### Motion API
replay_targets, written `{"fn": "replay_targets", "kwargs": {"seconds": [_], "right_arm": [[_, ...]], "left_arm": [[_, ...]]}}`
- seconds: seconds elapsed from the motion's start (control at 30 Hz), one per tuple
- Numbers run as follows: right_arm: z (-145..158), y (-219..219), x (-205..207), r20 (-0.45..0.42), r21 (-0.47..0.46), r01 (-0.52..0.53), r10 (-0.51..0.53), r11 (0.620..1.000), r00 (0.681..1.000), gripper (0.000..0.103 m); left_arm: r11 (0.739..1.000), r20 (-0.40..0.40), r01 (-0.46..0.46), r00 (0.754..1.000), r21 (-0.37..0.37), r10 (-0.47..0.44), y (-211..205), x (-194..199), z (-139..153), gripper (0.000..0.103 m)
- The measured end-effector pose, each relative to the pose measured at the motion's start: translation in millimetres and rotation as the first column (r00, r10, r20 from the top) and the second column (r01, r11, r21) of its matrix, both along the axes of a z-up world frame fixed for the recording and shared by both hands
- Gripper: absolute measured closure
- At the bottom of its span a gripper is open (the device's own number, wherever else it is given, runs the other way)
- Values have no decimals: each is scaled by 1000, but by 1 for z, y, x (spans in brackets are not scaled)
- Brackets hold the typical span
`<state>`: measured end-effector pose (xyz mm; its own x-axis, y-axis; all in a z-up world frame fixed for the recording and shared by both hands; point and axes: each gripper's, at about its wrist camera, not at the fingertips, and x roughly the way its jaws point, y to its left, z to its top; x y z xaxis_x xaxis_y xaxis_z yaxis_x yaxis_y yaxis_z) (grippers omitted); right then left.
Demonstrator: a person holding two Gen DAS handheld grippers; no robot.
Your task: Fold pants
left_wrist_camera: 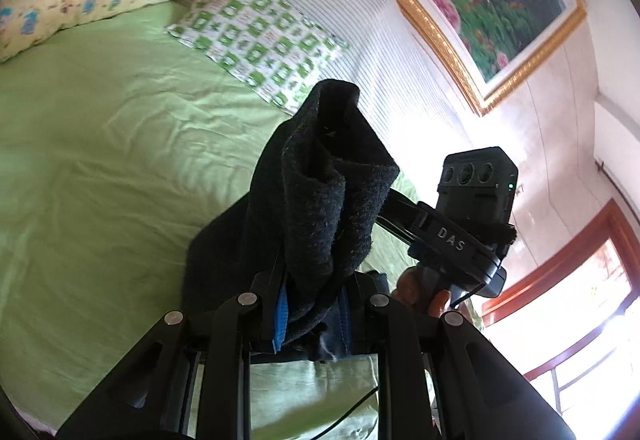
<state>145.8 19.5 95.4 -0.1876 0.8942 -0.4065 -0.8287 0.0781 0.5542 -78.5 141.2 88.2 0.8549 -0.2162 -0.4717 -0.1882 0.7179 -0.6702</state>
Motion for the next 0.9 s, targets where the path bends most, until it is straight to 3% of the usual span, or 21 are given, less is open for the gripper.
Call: {"fn": "replay_targets", "kwargs": {"seconds": [0.53,0.9], "right_arm": [[-24,-58,22,-72,67,111,-107,992,992,80],[-40,-106,39,-117,74,196,-187,978,975,81]], "left_arm": [[994,-36,91,995,53,-89,-34,36,0,84],[976,-85,198,978,91,-190,-80,70,-11,84]]}}
